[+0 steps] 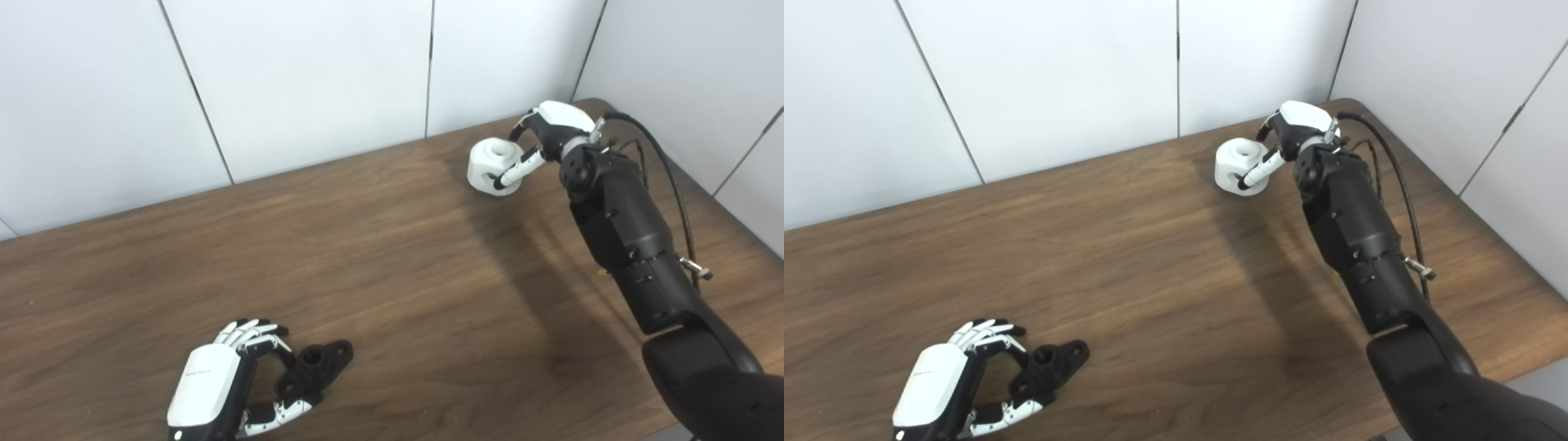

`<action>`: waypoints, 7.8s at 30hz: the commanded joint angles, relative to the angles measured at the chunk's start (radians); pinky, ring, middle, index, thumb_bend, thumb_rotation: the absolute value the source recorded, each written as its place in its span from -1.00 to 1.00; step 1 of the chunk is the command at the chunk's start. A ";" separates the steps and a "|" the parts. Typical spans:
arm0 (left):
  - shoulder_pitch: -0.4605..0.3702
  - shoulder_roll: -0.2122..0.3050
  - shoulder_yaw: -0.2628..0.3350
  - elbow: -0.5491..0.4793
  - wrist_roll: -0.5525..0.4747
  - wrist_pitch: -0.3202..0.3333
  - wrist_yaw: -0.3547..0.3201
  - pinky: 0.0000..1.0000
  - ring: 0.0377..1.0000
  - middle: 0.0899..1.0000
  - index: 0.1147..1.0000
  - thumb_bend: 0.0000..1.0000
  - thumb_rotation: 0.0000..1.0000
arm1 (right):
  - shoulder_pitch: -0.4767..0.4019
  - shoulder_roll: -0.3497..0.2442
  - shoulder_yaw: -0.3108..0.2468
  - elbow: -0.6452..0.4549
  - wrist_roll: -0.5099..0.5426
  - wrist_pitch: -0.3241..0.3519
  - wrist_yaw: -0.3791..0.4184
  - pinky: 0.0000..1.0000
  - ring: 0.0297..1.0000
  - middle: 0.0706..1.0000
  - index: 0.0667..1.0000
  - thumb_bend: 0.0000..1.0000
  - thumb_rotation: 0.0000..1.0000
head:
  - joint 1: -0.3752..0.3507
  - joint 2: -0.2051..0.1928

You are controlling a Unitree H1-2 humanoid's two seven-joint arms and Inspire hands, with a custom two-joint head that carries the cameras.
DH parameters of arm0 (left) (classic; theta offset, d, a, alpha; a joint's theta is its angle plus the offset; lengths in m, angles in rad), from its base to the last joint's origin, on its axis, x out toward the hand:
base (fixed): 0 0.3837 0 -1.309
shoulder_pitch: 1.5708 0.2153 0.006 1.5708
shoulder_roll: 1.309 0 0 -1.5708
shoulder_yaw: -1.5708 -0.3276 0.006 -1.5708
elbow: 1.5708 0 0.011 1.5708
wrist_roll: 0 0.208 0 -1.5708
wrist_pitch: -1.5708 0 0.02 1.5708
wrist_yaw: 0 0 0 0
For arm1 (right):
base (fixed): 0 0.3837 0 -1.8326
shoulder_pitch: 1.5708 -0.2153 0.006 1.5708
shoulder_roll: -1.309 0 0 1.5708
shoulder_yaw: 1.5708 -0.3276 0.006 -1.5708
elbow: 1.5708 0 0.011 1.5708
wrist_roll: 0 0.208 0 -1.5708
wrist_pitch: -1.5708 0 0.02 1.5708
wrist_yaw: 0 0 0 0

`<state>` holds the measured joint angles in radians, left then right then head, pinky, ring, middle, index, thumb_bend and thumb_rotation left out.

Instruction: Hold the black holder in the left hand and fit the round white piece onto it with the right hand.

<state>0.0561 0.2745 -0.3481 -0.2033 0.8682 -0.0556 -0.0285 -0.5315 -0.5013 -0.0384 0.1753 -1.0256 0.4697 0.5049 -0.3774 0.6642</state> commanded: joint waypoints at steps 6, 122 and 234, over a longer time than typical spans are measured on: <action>0.014 0.014 0.001 0.018 0.029 0.021 -0.021 0.81 0.65 0.46 -0.16 0.04 -0.91 | -0.033 -0.011 -0.010 -0.017 -0.007 0.000 -0.036 1.00 1.00 0.93 0.41 0.86 -0.34 | 0.003 0.001; 0.007 -0.061 -0.076 0.003 0.136 0.096 -0.020 0.93 0.74 0.51 -0.16 0.04 -0.91 | 0.086 0.277 0.083 -0.816 -0.004 0.000 0.587 0.96 0.83 0.64 -0.11 0.05 -0.72 | 0.326 0.092; -0.019 -0.094 -0.128 0.009 0.167 0.153 -0.009 0.95 0.75 0.51 -0.16 0.04 -0.90 | 0.219 0.325 0.326 -0.773 0.041 -0.021 0.383 1.00 0.89 0.66 -0.11 0.05 -0.73 | 0.383 0.137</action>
<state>0.0362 0.1849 -0.4517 -0.2165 1.0141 0.1039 -0.0085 -0.2940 -0.1692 0.2768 -0.5938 -0.9858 0.4624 0.8951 0.0046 0.8007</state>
